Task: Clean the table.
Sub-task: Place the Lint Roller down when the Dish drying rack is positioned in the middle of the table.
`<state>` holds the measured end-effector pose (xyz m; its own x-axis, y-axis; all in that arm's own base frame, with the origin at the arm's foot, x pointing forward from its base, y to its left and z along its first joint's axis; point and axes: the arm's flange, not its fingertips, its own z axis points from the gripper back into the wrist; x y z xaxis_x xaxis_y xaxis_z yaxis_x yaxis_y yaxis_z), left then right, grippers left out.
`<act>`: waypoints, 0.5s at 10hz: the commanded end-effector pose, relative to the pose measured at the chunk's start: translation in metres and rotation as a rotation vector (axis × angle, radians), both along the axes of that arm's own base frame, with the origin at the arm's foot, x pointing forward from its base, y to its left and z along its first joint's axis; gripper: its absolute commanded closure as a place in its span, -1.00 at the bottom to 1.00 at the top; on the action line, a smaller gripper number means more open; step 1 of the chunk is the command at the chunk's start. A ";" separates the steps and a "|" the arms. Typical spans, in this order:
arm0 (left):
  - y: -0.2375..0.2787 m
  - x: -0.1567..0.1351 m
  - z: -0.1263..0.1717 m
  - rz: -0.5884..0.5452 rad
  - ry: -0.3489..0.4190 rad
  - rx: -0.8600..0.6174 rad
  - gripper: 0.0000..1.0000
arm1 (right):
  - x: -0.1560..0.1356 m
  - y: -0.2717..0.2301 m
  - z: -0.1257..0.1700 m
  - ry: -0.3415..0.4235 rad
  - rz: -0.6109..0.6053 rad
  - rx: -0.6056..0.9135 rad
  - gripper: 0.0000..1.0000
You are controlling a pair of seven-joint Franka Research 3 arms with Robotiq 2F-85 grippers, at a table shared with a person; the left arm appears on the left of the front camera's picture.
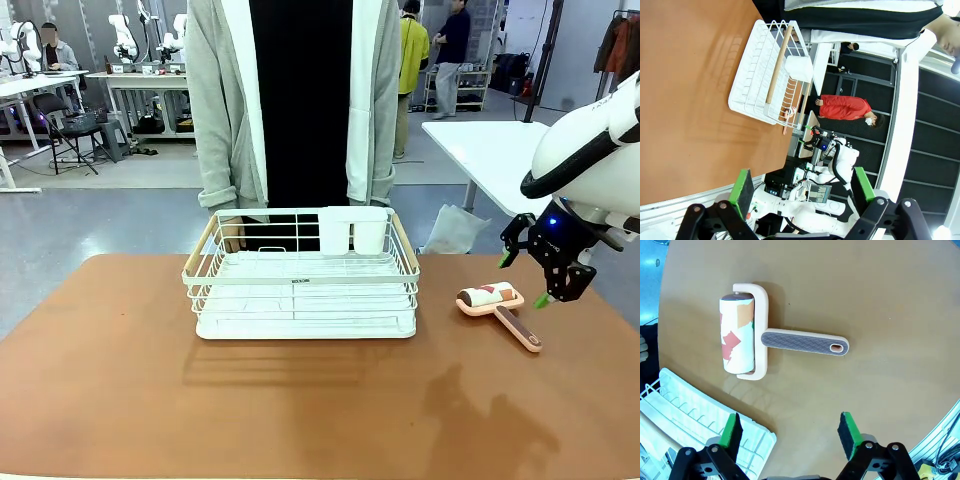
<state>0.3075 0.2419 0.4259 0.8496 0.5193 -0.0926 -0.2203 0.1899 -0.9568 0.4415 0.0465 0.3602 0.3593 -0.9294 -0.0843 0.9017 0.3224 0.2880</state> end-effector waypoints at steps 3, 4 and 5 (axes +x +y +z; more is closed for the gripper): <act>0.002 -0.002 0.002 0.000 -0.019 -0.014 -1.00 | 0.000 0.002 -0.001 -0.002 0.006 -0.002 -1.00; 0.002 -0.002 0.002 0.000 -0.019 -0.014 -1.00 | 0.000 0.002 -0.001 -0.002 0.006 -0.002 -1.00; 0.002 -0.002 0.002 0.000 -0.019 -0.014 -1.00 | 0.000 0.002 -0.001 -0.002 0.006 -0.002 -1.00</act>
<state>0.3075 0.2419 0.4259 0.8496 0.5193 -0.0926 -0.2203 0.1899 -0.9568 0.4415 0.0465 0.3602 0.3593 -0.9294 -0.0843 0.9017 0.3225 0.2880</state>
